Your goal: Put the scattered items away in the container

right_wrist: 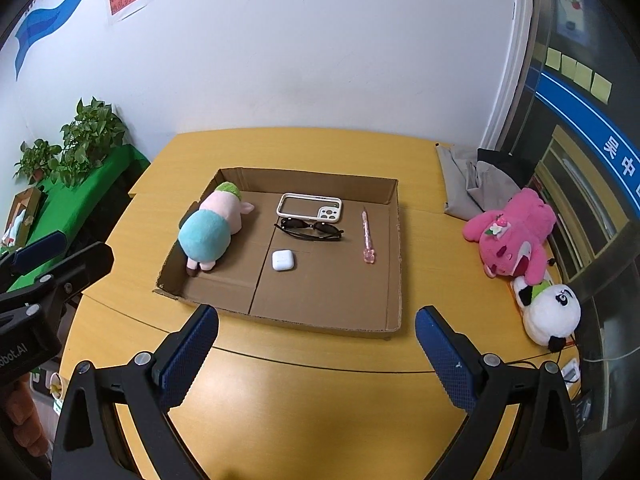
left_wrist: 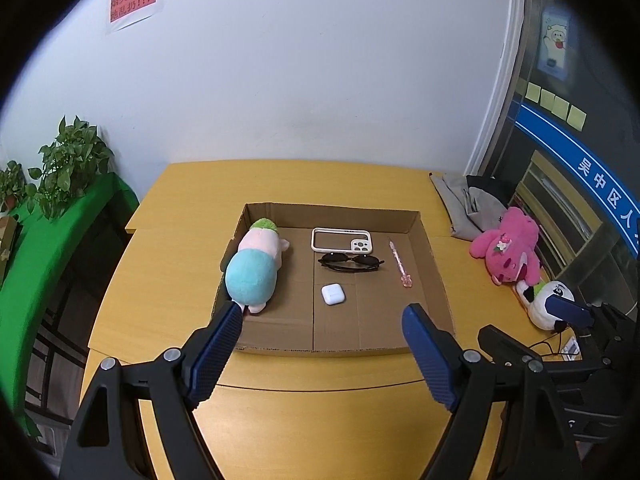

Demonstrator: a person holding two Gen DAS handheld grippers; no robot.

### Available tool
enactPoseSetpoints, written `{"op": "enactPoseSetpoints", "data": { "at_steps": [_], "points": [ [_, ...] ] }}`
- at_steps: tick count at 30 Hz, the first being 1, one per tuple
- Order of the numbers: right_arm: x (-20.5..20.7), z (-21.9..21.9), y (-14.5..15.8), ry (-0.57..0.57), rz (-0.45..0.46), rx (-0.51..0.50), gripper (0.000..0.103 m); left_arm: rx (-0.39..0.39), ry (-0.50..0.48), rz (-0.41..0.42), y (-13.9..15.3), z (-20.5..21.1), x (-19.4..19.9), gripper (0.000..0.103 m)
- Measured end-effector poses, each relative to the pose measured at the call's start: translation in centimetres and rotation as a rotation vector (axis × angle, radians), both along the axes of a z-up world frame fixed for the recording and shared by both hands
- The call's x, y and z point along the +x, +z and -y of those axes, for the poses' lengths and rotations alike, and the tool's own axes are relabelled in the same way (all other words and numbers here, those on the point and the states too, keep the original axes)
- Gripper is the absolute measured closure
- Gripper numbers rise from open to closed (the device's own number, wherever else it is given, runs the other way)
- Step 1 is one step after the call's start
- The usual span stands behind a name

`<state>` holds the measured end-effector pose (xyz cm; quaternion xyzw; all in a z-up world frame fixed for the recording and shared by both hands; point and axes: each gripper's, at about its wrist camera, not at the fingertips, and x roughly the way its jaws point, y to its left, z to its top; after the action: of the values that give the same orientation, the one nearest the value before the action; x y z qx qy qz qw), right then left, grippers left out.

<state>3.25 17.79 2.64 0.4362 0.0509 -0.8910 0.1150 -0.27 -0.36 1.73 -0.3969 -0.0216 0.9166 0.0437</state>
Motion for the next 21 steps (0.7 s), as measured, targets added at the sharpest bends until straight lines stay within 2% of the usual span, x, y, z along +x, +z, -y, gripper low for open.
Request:
{"op": "enactPoseSetpoints", "data": {
  "at_steps": [21],
  "points": [
    [1.1,0.1,0.5,0.012,-0.004,0.008,0.002,-0.004,0.014,0.001,0.2,0.2,1.0,0.021]
  ]
}}
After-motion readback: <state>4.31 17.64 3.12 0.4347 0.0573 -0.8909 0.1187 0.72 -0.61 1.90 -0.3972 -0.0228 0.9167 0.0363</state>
